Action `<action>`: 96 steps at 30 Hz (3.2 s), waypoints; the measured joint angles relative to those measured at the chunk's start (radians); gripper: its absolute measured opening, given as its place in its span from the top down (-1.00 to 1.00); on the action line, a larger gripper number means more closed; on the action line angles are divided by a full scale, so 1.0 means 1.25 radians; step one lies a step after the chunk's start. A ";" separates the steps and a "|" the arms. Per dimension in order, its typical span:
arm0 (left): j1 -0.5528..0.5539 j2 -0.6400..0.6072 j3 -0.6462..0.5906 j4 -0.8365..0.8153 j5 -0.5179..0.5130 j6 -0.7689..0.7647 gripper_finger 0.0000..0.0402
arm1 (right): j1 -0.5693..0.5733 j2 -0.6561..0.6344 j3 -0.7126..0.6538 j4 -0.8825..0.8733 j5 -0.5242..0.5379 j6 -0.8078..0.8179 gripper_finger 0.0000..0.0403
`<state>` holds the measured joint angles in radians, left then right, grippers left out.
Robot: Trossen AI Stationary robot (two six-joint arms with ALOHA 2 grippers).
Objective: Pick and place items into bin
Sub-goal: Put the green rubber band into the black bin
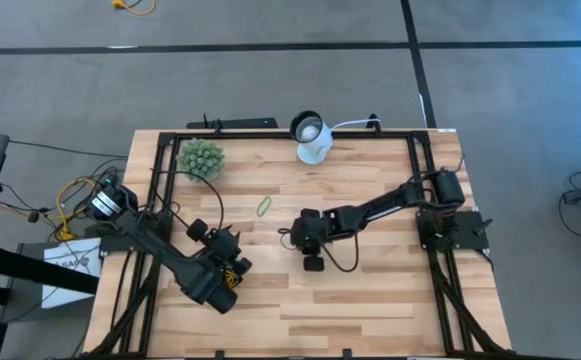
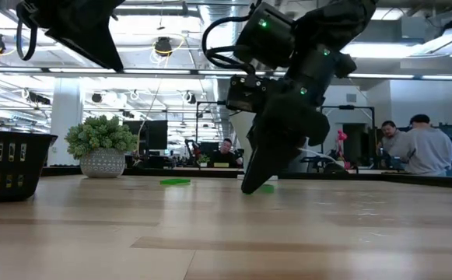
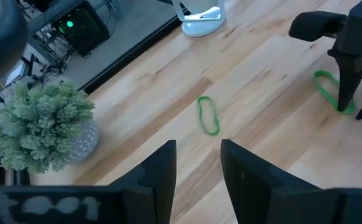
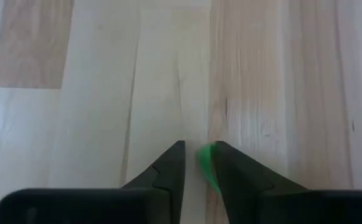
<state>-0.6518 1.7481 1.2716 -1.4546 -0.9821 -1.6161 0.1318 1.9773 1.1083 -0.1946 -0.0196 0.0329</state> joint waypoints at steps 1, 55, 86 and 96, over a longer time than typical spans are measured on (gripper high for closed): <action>0.000 0.000 0.000 0.003 0.000 0.000 0.42 | 0.003 0.000 0.000 -0.002 0.013 0.012 0.65; 0.003 -0.042 0.004 -0.092 0.055 0.109 0.42 | 0.096 0.356 0.510 0.451 -0.022 0.121 0.98; -0.106 -0.267 -0.257 -0.093 0.186 -0.173 1.00 | 0.086 0.309 0.509 0.265 -0.027 0.093 0.71; -0.110 -0.249 -0.257 -0.068 0.188 -0.163 1.00 | 0.081 0.292 0.507 0.078 0.203 0.073 0.78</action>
<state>-0.7893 1.4363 0.9501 -1.5402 -0.7467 -1.8194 0.2329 2.3428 1.7416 -0.0968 0.2340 0.1236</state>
